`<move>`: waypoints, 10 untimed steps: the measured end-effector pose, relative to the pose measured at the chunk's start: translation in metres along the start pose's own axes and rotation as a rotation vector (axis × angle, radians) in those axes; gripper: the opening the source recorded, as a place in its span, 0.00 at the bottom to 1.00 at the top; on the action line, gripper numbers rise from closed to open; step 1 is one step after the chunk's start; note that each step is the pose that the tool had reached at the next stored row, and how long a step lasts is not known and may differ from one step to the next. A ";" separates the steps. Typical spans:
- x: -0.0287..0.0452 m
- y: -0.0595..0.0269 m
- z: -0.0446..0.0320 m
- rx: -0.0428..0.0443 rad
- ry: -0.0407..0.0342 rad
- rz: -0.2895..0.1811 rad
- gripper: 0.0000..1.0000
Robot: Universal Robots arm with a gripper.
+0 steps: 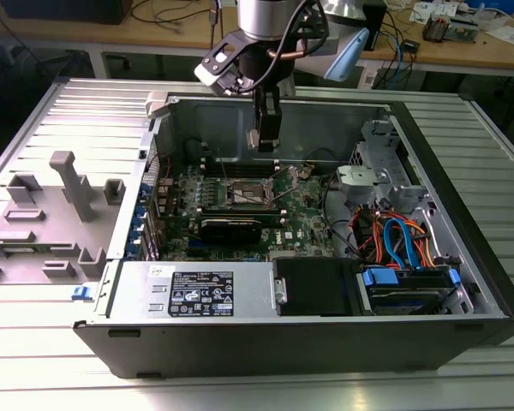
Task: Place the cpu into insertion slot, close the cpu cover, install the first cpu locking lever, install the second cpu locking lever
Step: 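Place the cpu into insertion slot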
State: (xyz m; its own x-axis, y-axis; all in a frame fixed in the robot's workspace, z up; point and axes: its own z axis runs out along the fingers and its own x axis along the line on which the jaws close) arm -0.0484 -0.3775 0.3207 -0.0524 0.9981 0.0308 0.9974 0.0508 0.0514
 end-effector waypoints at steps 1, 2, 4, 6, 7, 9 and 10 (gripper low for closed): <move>-0.0001 0.0000 0.0001 0.0006 0.0001 0.000 0.55; -0.0003 0.0000 0.0004 0.0013 0.0004 0.000 0.55; -0.0007 0.0000 0.0009 0.0030 0.0010 0.000 0.55; -0.0013 -0.0001 0.0016 0.0050 0.0015 0.000 0.55; -0.0015 -0.0002 0.0020 0.0064 0.0018 0.000 0.55; -0.0016 -0.0002 0.0026 0.0093 0.0018 0.000 0.55; -0.0016 -0.0002 0.0029 0.0107 0.0019 0.000 0.55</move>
State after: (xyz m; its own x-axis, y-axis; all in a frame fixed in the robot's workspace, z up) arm -0.0484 -0.3790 0.3177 -0.0521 0.9981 0.0327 0.9979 0.0508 0.0406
